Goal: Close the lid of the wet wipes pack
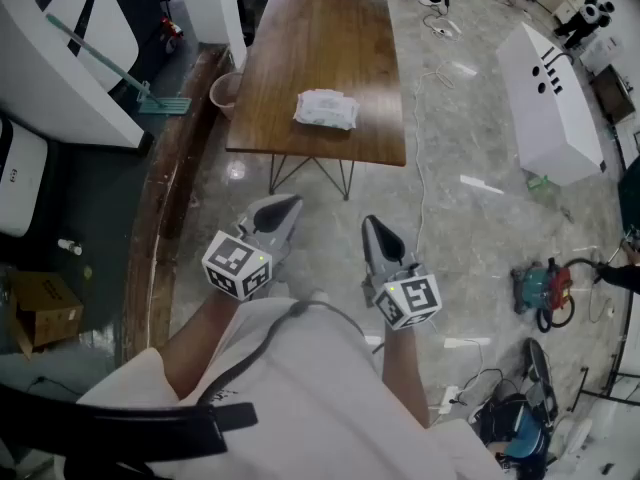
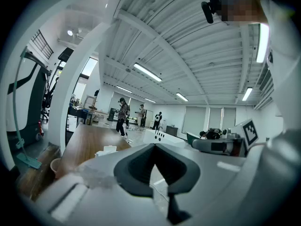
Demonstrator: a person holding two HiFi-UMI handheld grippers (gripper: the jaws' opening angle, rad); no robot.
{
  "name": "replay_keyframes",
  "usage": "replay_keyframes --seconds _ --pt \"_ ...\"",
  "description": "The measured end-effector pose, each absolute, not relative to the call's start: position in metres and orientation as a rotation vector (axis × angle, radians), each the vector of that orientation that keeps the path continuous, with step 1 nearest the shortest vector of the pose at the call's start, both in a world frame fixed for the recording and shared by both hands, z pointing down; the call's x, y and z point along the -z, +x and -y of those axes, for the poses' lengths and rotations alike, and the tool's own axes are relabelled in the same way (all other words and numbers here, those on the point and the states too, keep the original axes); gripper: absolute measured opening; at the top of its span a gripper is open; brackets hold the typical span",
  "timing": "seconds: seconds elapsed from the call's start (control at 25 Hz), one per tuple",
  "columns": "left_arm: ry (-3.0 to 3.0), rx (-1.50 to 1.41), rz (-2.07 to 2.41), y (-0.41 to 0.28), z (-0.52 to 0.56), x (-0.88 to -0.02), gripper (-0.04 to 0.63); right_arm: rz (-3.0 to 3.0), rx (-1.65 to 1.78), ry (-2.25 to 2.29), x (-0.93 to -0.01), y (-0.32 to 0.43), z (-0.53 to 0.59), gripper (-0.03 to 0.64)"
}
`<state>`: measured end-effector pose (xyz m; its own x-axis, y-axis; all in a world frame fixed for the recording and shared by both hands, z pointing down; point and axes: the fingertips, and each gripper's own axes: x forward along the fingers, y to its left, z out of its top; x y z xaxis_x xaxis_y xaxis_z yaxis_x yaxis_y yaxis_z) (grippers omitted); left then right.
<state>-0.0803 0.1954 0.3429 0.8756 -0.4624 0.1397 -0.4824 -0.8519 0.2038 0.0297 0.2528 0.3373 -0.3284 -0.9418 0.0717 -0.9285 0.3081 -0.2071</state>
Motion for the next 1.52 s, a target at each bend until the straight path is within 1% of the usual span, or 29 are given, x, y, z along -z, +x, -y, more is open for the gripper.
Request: replay_keyframes --seconds 0.84,1.52 --pt "2.801 -0.115 0.711 -0.112 -0.189 -0.349 0.002 -2.438 0.404 -1.787 -0.343 0.015 -0.25 0.009" --pt "2.779 -0.096 0.697 -0.173 -0.187 -0.369 0.002 -2.431 0.432 -1.819 -0.358 -0.046 -0.253 0.009"
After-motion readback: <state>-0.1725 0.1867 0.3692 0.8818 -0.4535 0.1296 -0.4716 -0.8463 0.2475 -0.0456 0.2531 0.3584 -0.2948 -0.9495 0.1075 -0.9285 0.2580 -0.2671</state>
